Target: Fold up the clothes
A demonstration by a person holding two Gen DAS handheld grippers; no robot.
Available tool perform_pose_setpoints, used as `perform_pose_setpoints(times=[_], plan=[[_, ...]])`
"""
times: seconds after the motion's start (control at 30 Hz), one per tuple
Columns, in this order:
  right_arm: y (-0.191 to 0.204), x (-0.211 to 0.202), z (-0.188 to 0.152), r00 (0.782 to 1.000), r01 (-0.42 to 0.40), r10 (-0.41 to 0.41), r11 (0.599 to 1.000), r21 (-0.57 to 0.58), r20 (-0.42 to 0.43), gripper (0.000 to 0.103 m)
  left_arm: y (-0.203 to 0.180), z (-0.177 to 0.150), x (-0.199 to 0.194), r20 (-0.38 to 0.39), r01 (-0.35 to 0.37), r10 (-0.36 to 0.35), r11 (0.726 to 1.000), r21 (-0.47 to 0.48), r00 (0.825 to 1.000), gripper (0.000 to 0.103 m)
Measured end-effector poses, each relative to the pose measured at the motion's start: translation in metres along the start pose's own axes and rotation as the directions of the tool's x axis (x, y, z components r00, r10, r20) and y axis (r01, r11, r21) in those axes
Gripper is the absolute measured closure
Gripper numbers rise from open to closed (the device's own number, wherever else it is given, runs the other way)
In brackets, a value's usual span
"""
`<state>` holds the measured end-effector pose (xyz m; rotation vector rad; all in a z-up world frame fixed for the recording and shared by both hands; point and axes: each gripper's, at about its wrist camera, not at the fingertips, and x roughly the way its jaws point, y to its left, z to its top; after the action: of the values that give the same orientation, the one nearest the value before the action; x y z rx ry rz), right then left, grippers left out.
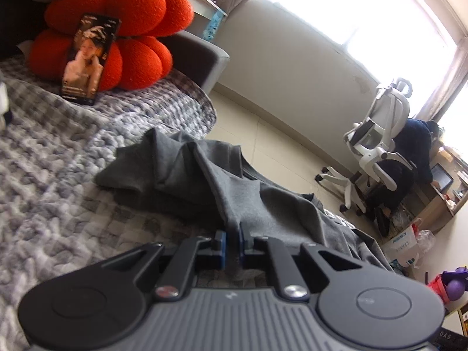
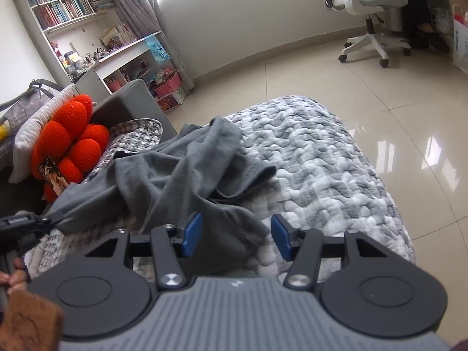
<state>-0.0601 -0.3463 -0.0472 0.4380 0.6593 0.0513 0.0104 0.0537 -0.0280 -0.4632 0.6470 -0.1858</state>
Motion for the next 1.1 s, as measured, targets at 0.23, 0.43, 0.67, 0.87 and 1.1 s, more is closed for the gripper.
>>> perform_pose_setpoints(times=[0.23, 0.43, 0.67, 0.87, 1.1], plan=[[0.003, 0.006, 0.003, 0.998, -0.055, 0.05, 0.99, -0.128, -0.046, 0.047, 0.003, 0.001, -0.033, -0.029, -0.089, 0.089, 0.996, -0.004, 0.996, 0.095], [0.009, 0.036, 0.001, 0.992, -0.072, 0.047, 0.974, -0.215, -0.119, 0.047, -0.007, -0.006, -0.057, -0.005, -0.16, 0.161, 0.982, 0.096, 0.987, 0.096], [0.019, 0.038, -0.001, 0.993, -0.035, 0.005, 0.967, -0.252, -0.12, 0.089, -0.006, -0.008, -0.074, 0.005, -0.189, 0.191, 0.97, 0.153, 0.982, 0.096], [0.027, -0.004, 0.006, 0.995, -0.07, 0.054, 0.977, -0.2, -0.086, 0.093, -0.004, -0.006, -0.088, -0.002, -0.158, 0.16, 0.975, 0.154, 0.987, 0.096], [0.049, -0.069, 0.026, 0.996, -0.09, 0.092, 0.975, -0.203, 0.003, 0.094, -0.006, -0.001, -0.116, 0.03, -0.129, 0.126, 0.977, 0.172, 0.992, 0.096]])
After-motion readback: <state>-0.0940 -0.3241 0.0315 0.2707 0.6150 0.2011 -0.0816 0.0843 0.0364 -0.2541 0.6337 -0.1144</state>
